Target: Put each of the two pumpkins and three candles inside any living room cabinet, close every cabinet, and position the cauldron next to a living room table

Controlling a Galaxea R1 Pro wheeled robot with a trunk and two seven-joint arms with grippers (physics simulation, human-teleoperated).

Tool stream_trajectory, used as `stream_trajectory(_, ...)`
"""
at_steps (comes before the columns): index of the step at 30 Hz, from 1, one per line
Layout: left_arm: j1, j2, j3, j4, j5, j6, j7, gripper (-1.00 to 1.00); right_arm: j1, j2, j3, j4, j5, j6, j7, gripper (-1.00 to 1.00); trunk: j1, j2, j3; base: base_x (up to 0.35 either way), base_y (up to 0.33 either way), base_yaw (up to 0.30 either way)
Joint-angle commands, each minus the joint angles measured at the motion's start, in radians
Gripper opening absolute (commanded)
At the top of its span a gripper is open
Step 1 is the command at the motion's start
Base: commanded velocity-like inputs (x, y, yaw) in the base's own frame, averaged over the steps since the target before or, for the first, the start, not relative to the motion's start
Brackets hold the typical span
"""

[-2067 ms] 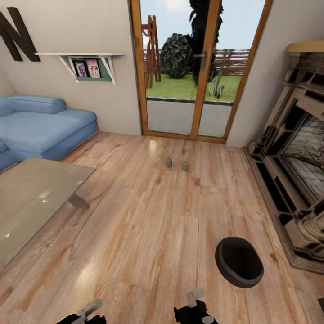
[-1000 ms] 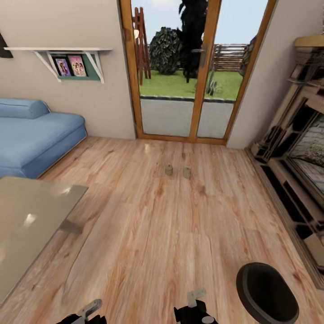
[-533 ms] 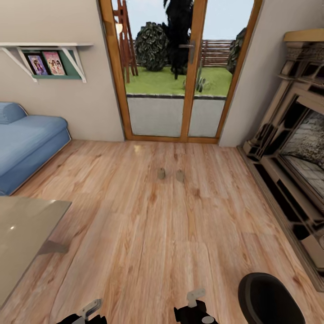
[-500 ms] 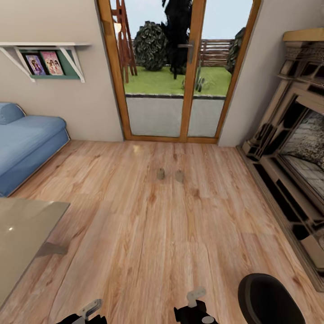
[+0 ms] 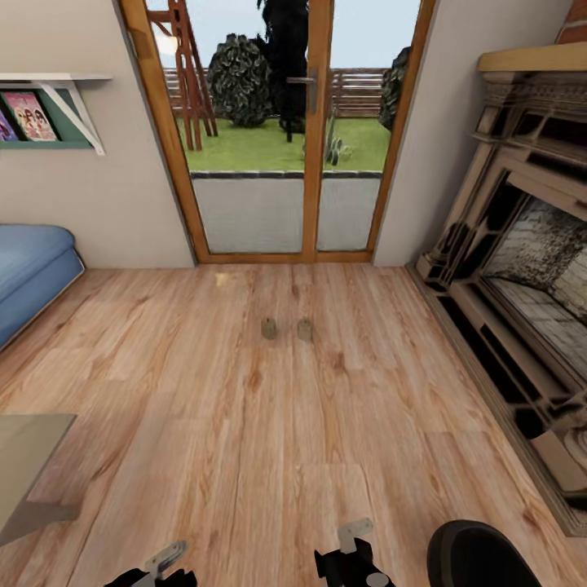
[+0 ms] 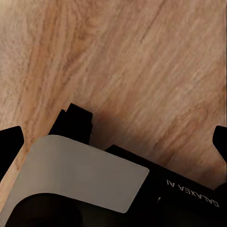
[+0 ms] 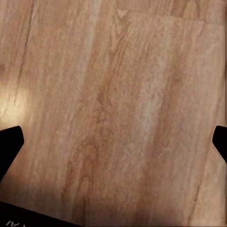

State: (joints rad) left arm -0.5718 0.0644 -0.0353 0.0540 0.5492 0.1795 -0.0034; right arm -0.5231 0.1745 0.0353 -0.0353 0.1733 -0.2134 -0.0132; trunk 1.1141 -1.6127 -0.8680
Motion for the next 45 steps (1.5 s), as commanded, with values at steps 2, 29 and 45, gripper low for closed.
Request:
stream_trajectory(2,0.001,0.000,0.000,0.001,0.000,0.000,0.000,1.00,0.000,0.000,0.000,0.000,0.000,-0.001,0.000,1.00,0.000,0.000,0.000,0.336,0.000,-0.029)
stream_trajectory(29,0.000,0.004,0.000,0.000,0.000,-0.002,-0.001,1.00,0.000,0.000,0.000,0.000,0.002,-0.001,-0.001,1.00,0.000,0.000,0.000,0.336,0.016,-0.002)
stream_trajectory(45,0.001,0.003,0.000,0.001,0.000,-0.002,-0.001,1.00,0.000,0.000,0.000,0.004,0.004,0.001,0.001,1.00,0.000,0.000,0.000,0.337,0.000,0.000)
